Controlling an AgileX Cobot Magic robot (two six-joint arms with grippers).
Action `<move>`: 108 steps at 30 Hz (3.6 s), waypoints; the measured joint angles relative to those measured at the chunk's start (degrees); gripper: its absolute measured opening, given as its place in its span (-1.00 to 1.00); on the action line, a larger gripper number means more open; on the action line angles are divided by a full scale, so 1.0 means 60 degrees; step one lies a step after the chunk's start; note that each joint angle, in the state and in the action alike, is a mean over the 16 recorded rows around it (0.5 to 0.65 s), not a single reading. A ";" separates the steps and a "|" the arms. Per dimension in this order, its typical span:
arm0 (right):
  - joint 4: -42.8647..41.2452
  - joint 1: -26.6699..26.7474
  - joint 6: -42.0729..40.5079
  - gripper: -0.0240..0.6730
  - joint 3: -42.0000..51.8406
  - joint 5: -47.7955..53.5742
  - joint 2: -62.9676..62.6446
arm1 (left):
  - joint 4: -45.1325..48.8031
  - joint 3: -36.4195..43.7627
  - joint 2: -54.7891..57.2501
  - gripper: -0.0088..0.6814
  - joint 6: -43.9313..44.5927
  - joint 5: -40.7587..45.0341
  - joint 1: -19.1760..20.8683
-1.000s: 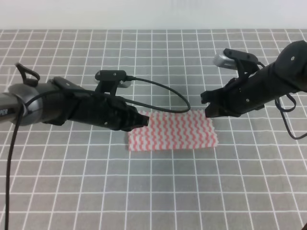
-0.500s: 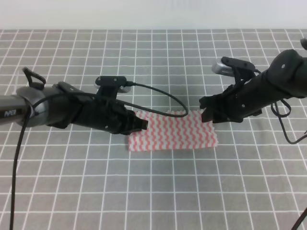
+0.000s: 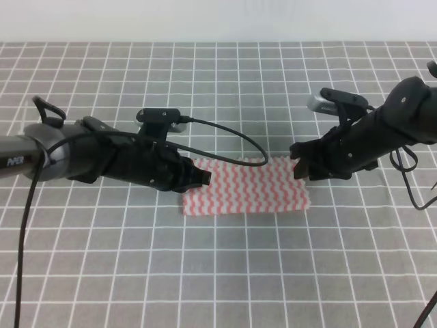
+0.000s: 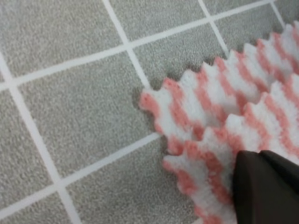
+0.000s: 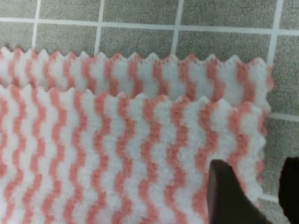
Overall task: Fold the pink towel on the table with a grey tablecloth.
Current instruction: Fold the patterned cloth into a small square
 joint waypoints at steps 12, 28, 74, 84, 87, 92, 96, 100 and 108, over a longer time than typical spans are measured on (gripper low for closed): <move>0.0177 -0.0007 -0.0023 -0.26 0.0000 -0.0009 0.0234 | 0.0003 0.0003 -0.0001 -0.98 0.0003 0.0032 0.0000; 0.0546 0.0006 -0.0084 -0.29 -0.0004 0.0316 0.0242 | 0.0007 0.0010 -0.0003 -0.98 0.0009 0.0051 0.0000; 0.0824 0.0057 0.0131 -0.97 -0.1331 0.1563 0.0315 | -0.0002 0.0008 -0.0004 -0.98 0.0007 0.0042 0.0000; 0.1889 0.0427 -0.0584 -0.97 -0.1335 0.1628 0.0201 | -0.0009 0.0001 -0.0020 -0.98 0.0010 0.0051 0.0000; 0.2216 0.0627 -0.0819 -0.97 -0.1335 0.1484 0.0235 | -0.0008 -0.0010 -0.0038 -0.98 0.0007 0.0044 0.0000; 0.2579 0.0930 -0.1053 -0.97 -0.1335 0.1174 0.0309 | 0.0007 -0.0026 -0.0238 -0.98 0.0007 0.0049 0.0018; 0.2678 0.1085 -0.1092 -0.97 -0.1335 0.0942 0.0373 | 0.0037 -0.0033 -0.0485 -0.98 0.0010 0.0192 0.0087; 0.2810 0.1158 -0.1155 -0.97 -0.1335 0.0815 0.0421 | 0.0075 -0.0035 -0.0732 -0.98 -0.0013 0.0569 0.0247; 0.3003 0.1172 -0.1280 -0.97 -0.1335 0.0774 0.0437 | 0.0081 -0.0031 -0.0782 -0.98 -0.0073 0.1393 0.0643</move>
